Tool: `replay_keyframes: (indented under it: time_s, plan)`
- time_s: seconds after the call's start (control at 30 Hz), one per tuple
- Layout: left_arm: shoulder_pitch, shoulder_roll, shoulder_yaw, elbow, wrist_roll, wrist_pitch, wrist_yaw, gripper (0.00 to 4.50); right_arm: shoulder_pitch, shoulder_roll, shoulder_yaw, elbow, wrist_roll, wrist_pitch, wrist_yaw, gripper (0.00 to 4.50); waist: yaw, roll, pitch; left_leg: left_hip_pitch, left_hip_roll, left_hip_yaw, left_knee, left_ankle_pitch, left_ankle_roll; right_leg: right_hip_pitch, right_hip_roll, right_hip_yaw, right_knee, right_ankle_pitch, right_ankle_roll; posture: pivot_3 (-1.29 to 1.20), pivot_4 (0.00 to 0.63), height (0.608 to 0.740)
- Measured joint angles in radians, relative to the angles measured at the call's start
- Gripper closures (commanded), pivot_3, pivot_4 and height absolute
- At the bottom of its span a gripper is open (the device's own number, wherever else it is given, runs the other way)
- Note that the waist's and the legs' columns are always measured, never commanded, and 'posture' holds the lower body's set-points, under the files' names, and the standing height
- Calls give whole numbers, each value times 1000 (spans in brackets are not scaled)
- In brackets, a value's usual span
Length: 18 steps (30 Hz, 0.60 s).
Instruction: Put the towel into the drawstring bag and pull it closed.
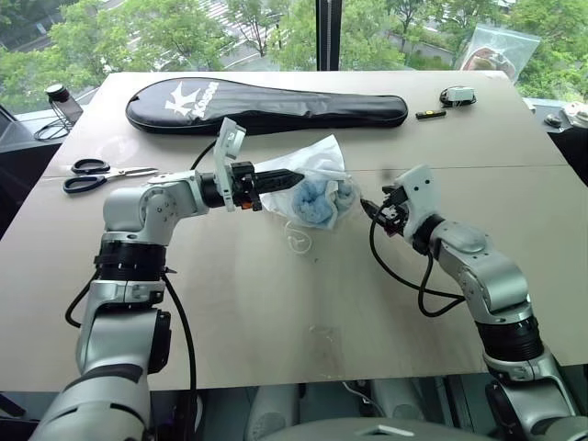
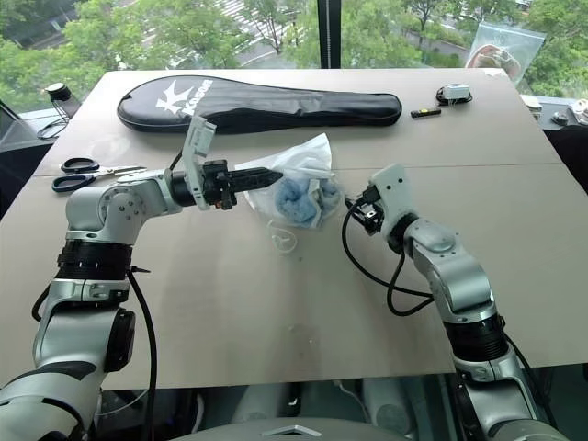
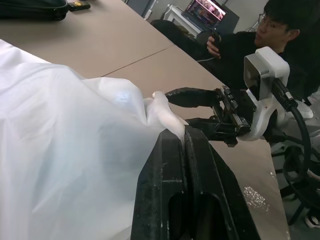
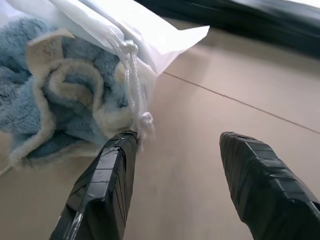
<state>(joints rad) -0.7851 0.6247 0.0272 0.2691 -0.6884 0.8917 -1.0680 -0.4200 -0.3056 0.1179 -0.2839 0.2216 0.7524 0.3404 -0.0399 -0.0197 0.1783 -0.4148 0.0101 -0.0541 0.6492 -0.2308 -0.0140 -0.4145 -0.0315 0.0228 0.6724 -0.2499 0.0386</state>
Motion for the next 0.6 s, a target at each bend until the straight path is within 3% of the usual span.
replay_keyframes:
  time_s: [0.5, 0.6]
  plan:
    - [2, -18, 5, -52, -2, 35, 30, 4500, -4, 6, 4, -14, -22, 78, -26, 1660, -1, 0, 0, 0, 0, 0, 0, 0, 0, 0, 0, 0, 1, 0, 0, 0, 150, 740]
    - [3, -23, 7, -73, -5, 49, 43, 4500, -39, 48, 4, 33, -56, 93, -82, 2495, -2, 0, 0, 1, 0, 0, 0, 0, 0, 0, 0, 0, 2, 0, 0, 0, 150, 740]
